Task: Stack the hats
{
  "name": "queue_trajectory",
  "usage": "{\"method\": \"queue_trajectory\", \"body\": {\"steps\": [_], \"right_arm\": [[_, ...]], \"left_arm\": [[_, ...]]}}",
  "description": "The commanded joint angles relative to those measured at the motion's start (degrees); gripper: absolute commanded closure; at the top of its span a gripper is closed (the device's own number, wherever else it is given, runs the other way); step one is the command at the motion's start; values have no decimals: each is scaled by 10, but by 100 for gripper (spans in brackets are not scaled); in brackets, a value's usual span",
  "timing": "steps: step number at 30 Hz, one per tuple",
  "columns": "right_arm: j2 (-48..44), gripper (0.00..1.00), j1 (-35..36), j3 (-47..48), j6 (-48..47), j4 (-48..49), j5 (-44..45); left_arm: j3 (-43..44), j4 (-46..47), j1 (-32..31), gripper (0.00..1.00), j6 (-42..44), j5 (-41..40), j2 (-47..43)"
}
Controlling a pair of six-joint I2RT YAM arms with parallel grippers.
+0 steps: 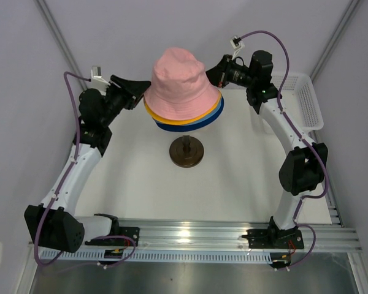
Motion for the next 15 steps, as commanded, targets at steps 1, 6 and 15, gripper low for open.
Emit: {"method": "queue_trajectory", "body": {"steps": [1,6,15], "right_arm": [[18,100,9,9,-10,-34,-16],[12,100,8,-1,-15,-42,-2],[-14,100,6,-36,-33,-46,22]], "left_arm": [[-4,46,3,58,-29,30,6],[-31,44,4,99,-39,21,6],[-118,-35,-11,99,41,-45,-54]]}}
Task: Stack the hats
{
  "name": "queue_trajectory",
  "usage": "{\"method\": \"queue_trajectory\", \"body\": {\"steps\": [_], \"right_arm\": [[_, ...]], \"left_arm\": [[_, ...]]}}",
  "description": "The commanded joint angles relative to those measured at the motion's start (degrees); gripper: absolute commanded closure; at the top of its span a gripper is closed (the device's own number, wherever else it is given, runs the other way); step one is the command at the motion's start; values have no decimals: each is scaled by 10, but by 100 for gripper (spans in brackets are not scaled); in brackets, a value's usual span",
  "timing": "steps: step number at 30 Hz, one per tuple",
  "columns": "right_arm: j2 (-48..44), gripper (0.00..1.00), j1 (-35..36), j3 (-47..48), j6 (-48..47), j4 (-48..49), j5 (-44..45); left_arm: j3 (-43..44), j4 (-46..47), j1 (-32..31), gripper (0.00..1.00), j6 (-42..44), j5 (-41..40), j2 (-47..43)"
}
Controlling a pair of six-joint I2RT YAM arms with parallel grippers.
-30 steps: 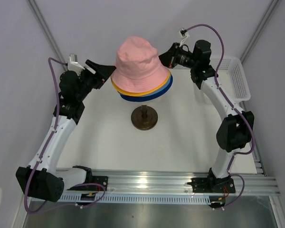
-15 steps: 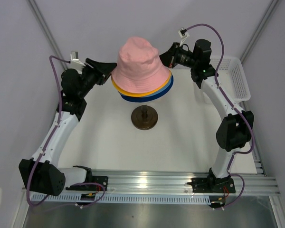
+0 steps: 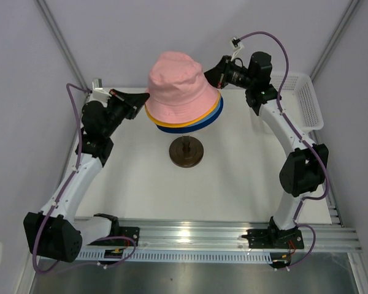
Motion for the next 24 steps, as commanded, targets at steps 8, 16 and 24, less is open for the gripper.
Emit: {"method": "queue_trajectory", "body": {"steps": [8,16,24], "right_arm": [[-16,100,3,-41,-34,-54,23],[-10,100,3,-37,-45,-91,45],[-5,100,-2,17,-63,-235,74]], "left_arm": [[-43,-88,-41,99,104,-33,3],[-59,-66,-54,99,118,-7,65],[-69,-110,-59,99,200,-12,33]]}}
